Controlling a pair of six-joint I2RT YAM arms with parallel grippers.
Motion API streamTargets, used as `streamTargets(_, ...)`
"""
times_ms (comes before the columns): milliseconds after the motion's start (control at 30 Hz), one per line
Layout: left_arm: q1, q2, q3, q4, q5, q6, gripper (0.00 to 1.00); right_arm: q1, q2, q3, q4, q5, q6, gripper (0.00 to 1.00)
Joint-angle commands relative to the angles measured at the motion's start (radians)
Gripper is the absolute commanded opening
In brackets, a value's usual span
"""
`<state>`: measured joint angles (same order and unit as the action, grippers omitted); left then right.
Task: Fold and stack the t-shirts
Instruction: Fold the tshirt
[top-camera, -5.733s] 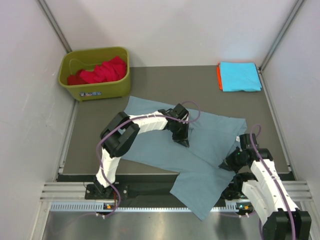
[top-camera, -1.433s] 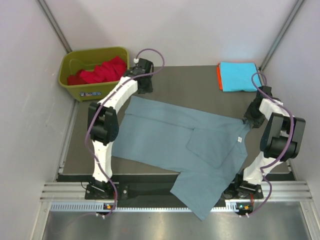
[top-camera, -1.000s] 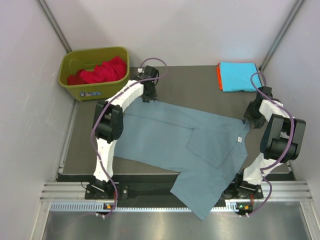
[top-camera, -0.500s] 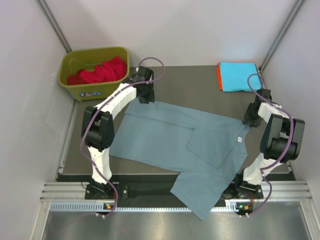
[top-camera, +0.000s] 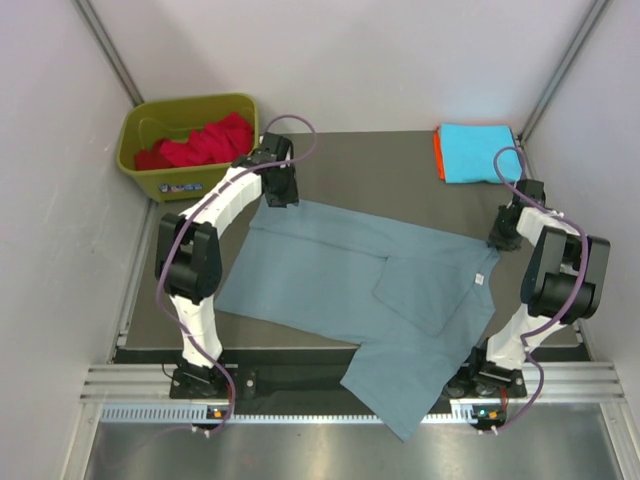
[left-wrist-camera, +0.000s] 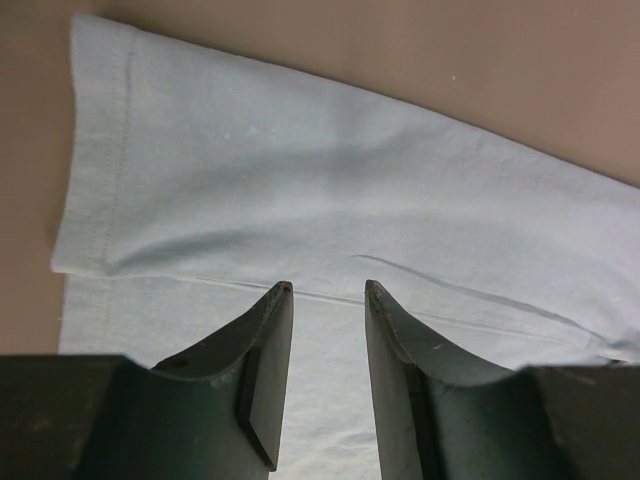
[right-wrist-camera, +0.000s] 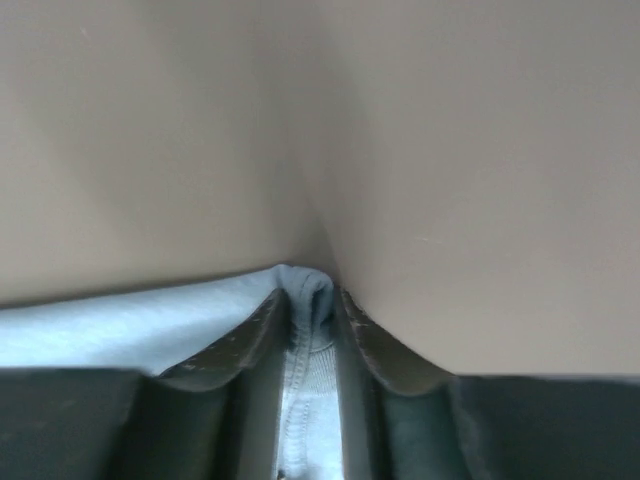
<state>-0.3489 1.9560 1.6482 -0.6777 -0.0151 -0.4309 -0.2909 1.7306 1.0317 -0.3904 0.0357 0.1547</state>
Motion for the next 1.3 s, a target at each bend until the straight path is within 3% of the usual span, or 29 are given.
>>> streamTargets(0, 0.01, -0.065, 0.001, 0.044, 0.009, 0.015, 0.4, -0.019, 0.029, -0.004, 0.039, -0.033, -0.02, 0.23)
streamTargets(133, 0.016, -0.06, 0.004, 0.046, 0.009, 0.014, 0.4, -0.021, 0.043, 0.01, 0.051, -0.033, -0.024, 0.01)
streamTargets(467, 0.036, -0.048, -0.014, 0.076, 0.064, -0.003, 0.41, -0.017, 0.033, 0.083, 0.214, 0.024, 0.058, 0.0)
streamTargets(800, 0.044, -0.06, -0.085, 0.128, 0.067, -0.025, 0.41, 0.007, 0.194, 0.298, 0.275, 0.052, 0.063, 0.0)
streamTargets(1267, 0.044, -0.068, -0.149, 0.193, 0.107, -0.078, 0.41, 0.022, 0.394, 0.623, 0.168, 0.068, 0.029, 0.0)
